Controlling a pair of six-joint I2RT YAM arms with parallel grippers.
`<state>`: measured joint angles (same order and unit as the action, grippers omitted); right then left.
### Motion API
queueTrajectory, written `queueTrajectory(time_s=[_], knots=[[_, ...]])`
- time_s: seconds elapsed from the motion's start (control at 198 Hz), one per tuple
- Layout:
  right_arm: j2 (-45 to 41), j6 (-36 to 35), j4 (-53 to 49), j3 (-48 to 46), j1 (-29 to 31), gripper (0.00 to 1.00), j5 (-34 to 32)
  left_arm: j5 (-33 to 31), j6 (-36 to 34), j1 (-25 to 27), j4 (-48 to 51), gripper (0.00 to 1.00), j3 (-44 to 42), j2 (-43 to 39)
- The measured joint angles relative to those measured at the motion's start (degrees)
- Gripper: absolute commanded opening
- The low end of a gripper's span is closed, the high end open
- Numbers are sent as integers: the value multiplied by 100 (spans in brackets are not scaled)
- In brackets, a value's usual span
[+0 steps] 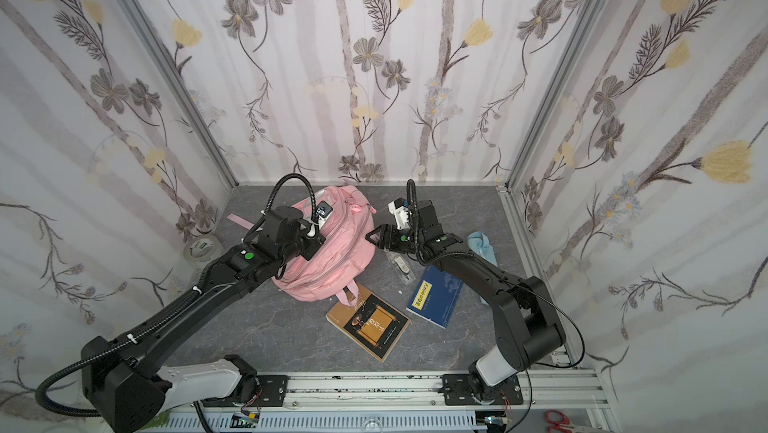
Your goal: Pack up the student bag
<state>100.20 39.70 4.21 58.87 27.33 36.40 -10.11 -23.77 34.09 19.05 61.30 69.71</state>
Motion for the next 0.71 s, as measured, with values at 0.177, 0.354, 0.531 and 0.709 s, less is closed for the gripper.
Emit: queueTrajectory(time_s=[0.177,0.354,0.531,0.709], knots=[[295,487,752,-190,-31,25,466,15,166,9,-85,0,-149,-57],[382,1056,1644,-330,-59,0,846,-42,262,4,-205,0,-175,-57],[291,1290,1967,-247,-48,0,988,376,461,-4,50,77,254,35],[216,1071,1690,138,-35,0,1012,645,1515,-2,1368,63,2081,743]])
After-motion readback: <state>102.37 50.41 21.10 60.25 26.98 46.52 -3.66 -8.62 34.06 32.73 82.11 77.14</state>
